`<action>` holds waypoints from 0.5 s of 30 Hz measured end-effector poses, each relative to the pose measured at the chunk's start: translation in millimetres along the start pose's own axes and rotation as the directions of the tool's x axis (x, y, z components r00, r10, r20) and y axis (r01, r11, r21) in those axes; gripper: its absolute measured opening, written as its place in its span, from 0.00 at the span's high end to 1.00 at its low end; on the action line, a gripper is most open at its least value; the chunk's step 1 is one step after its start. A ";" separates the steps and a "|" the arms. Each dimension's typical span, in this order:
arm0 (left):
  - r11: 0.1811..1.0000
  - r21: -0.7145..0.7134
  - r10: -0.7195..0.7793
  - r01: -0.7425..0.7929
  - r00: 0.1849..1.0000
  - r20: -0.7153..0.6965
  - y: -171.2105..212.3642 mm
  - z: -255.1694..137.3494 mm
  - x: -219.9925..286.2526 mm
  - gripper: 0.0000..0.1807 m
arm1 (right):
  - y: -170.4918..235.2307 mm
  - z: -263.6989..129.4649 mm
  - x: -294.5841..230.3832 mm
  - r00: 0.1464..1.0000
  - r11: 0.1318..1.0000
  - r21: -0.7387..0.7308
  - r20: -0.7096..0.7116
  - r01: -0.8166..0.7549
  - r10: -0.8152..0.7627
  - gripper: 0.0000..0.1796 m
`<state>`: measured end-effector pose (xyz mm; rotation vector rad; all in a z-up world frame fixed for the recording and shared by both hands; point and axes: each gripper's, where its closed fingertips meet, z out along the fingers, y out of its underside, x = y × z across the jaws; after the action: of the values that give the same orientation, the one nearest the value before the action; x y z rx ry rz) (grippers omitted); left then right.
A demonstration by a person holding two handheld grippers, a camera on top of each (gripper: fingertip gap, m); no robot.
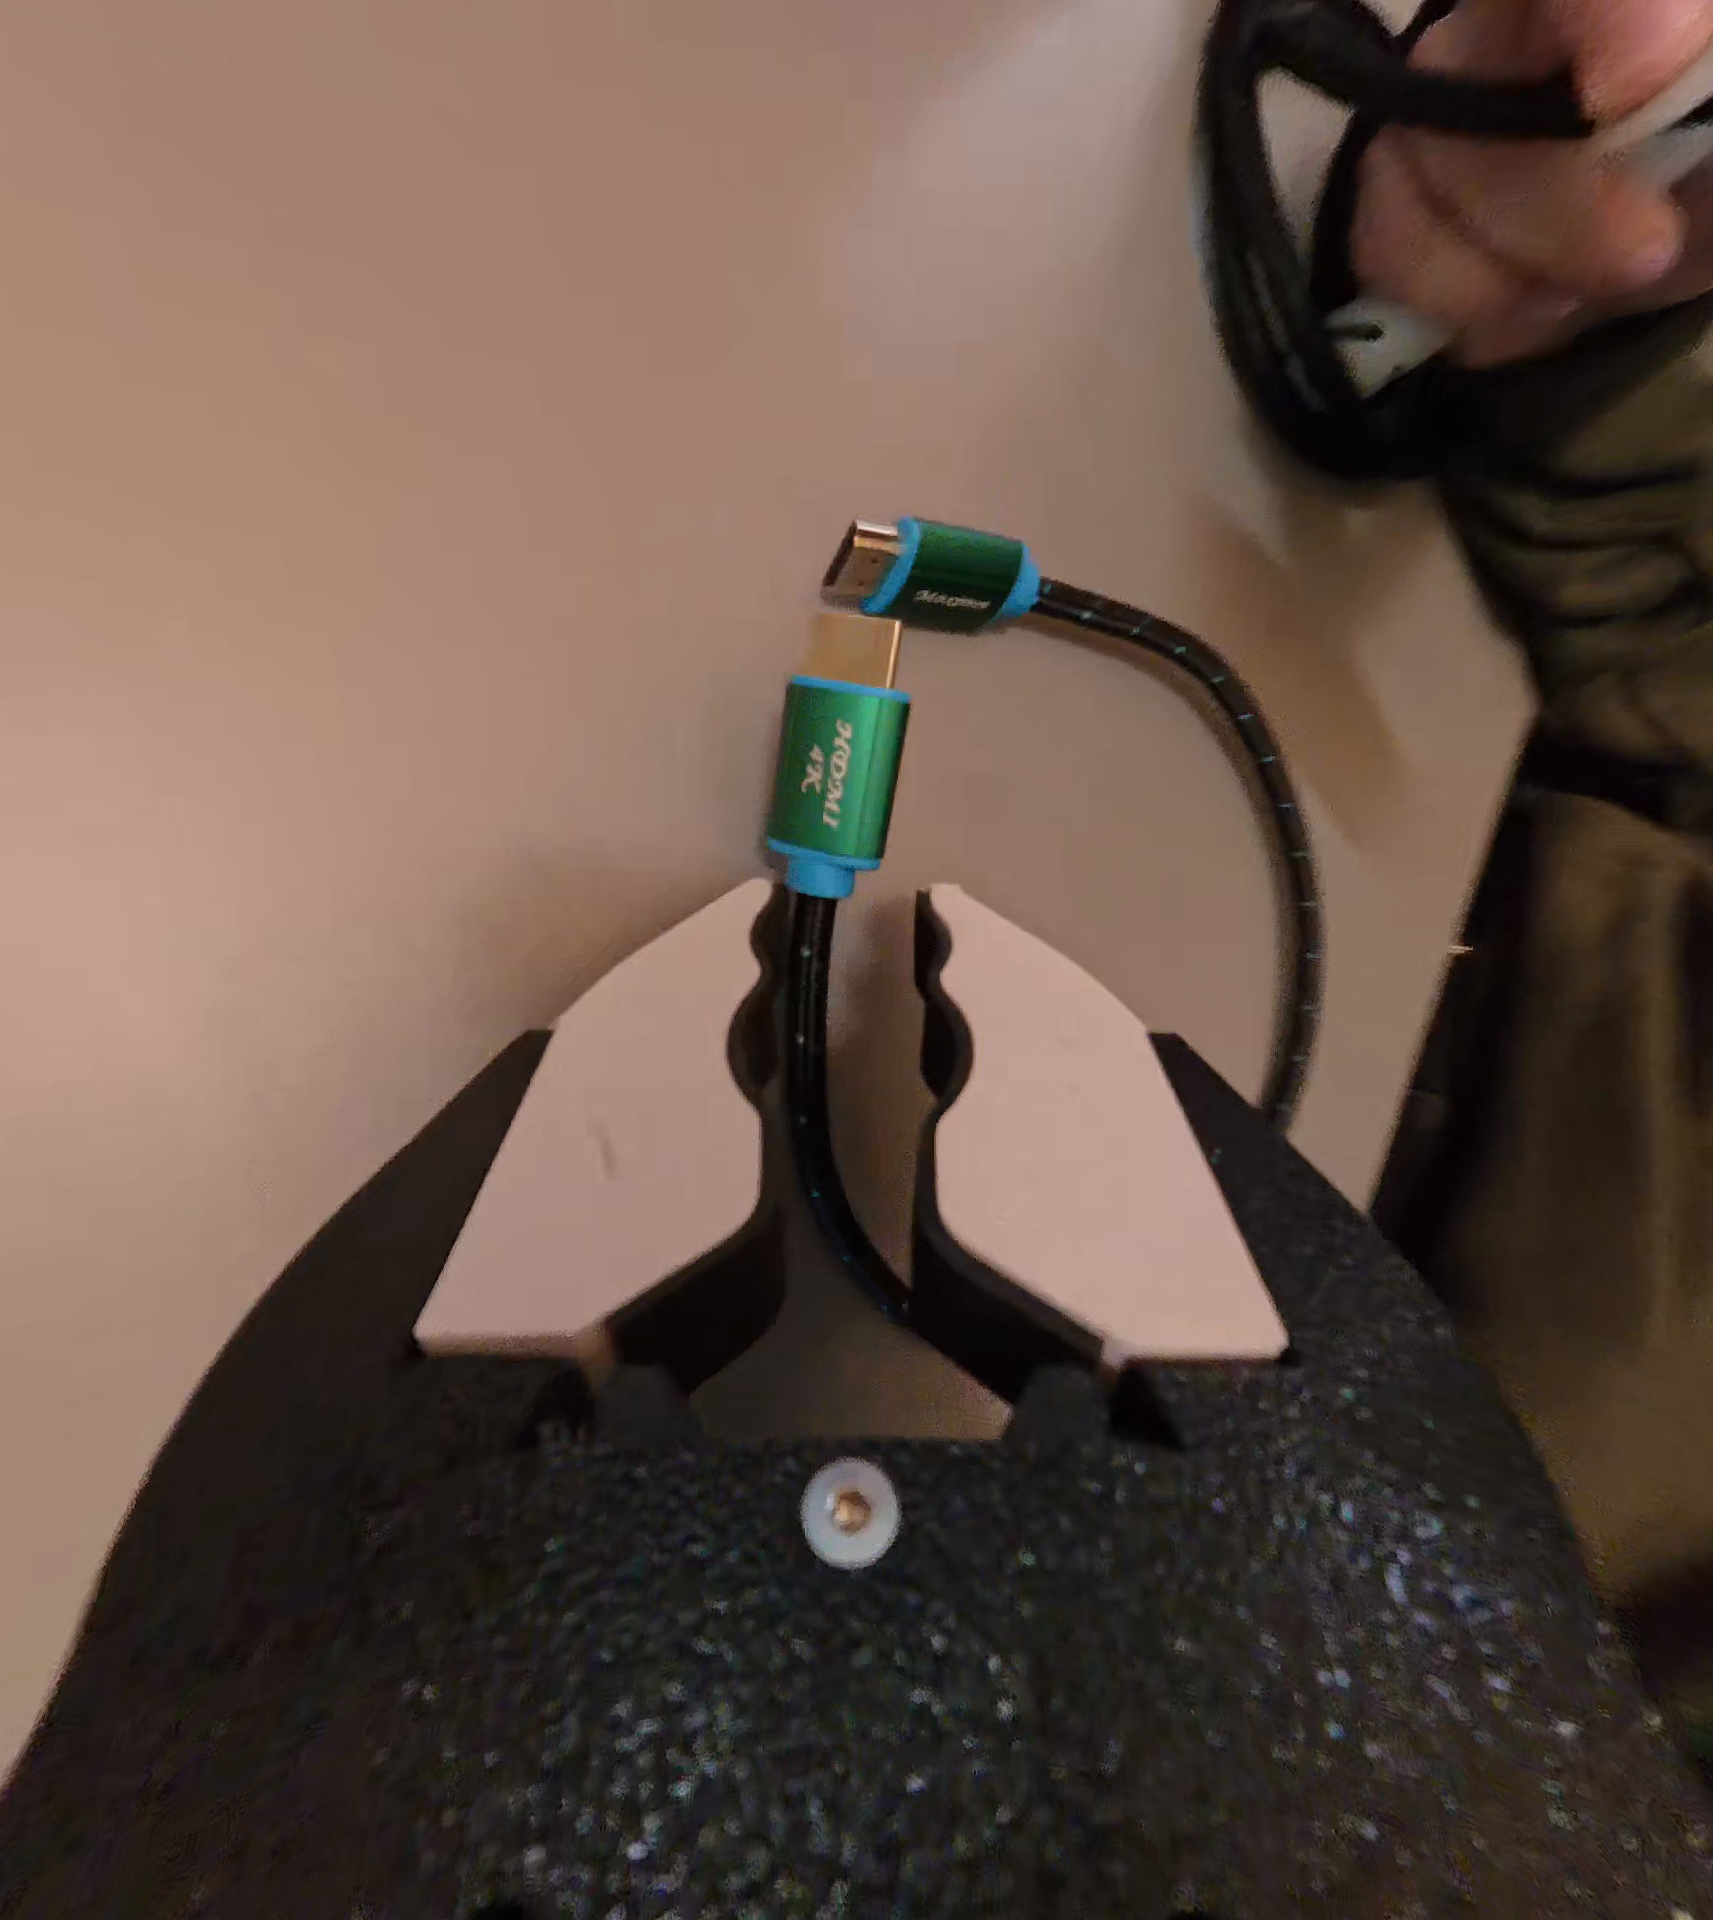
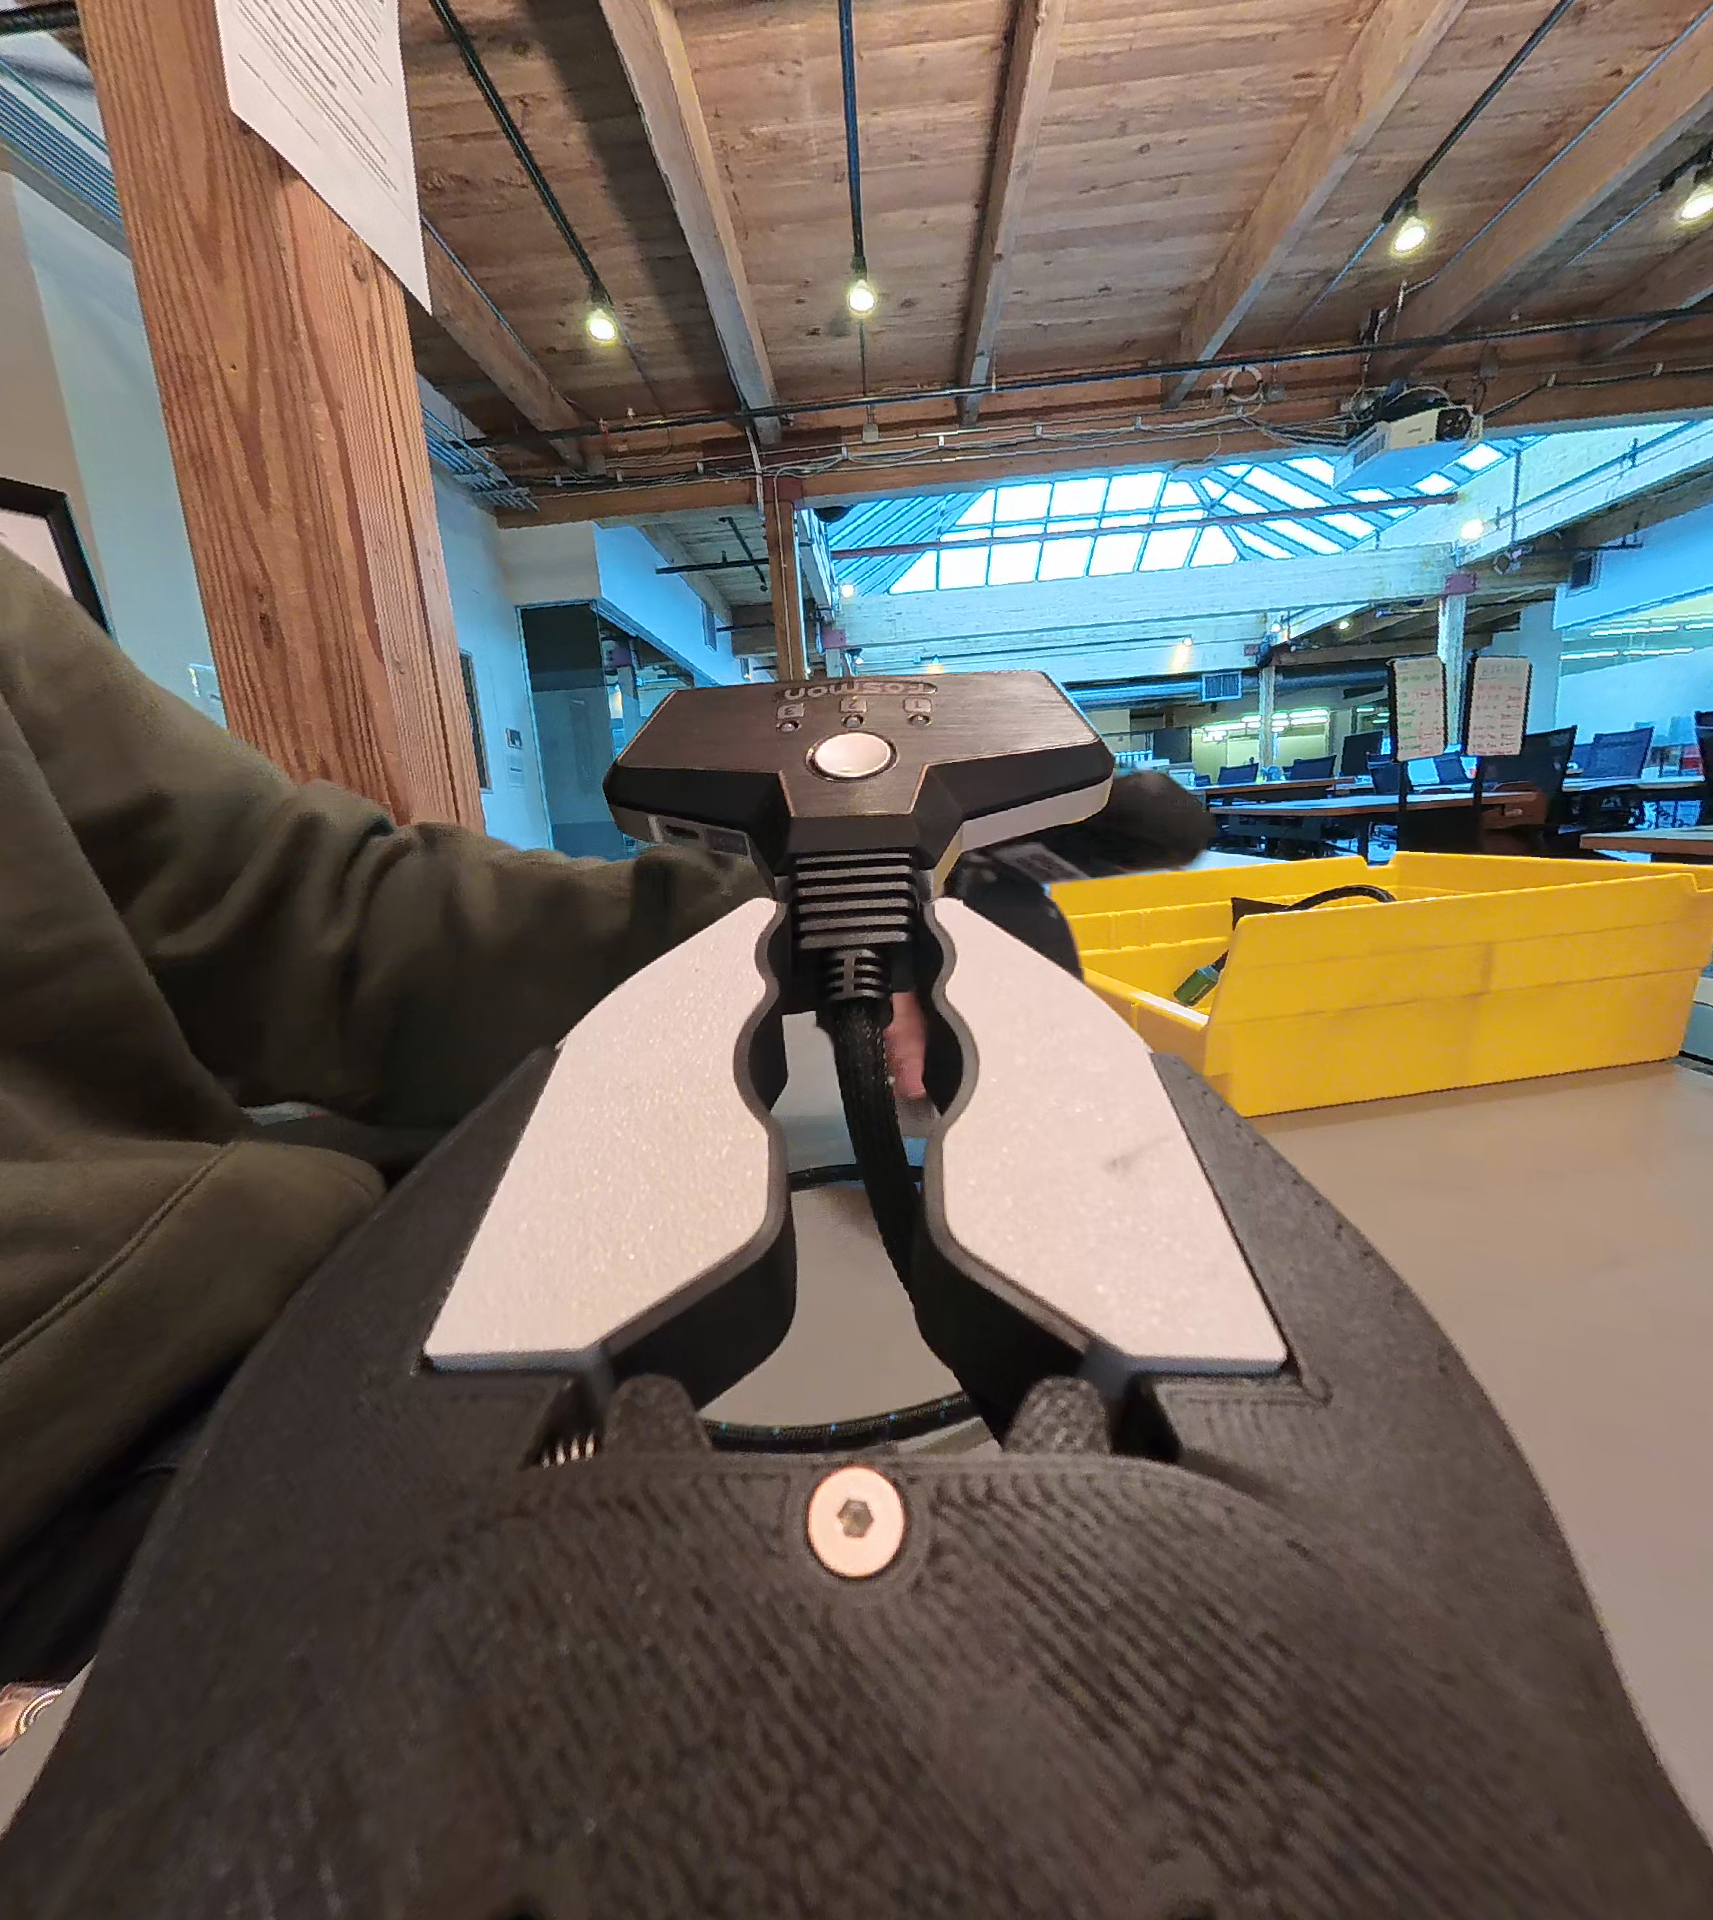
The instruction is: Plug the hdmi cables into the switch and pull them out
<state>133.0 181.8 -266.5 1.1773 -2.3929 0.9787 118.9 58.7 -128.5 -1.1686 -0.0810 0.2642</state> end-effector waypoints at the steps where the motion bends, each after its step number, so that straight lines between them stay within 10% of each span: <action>1: 0.999 -0.010 -0.036 0.036 0.997 -0.064 -1.9 0.4 2.6 0.86 | -0.2 -0.2 -0.1 1.000 1.000 0.001 0.001 0.000 0.000 0.88; 6: 0.993 -0.048 -0.121 0.112 0.945 -0.303 -12.6 4.5 16.5 0.81 | -0.4 -0.3 0.2 1.000 1.000 0.003 0.002 -0.003 0.003 0.87; 15: 0.989 0.065 0.144 -0.133 0.962 -0.230 -34.3 12.9 11.8 0.81 | 0.4 -0.4 0.1 1.000 1.000 0.003 0.006 -0.008 0.008 0.87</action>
<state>153.0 151.3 -254.4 0.8638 -2.2968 1.1567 119.1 58.6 -129.0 -1.1657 -0.0808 0.2747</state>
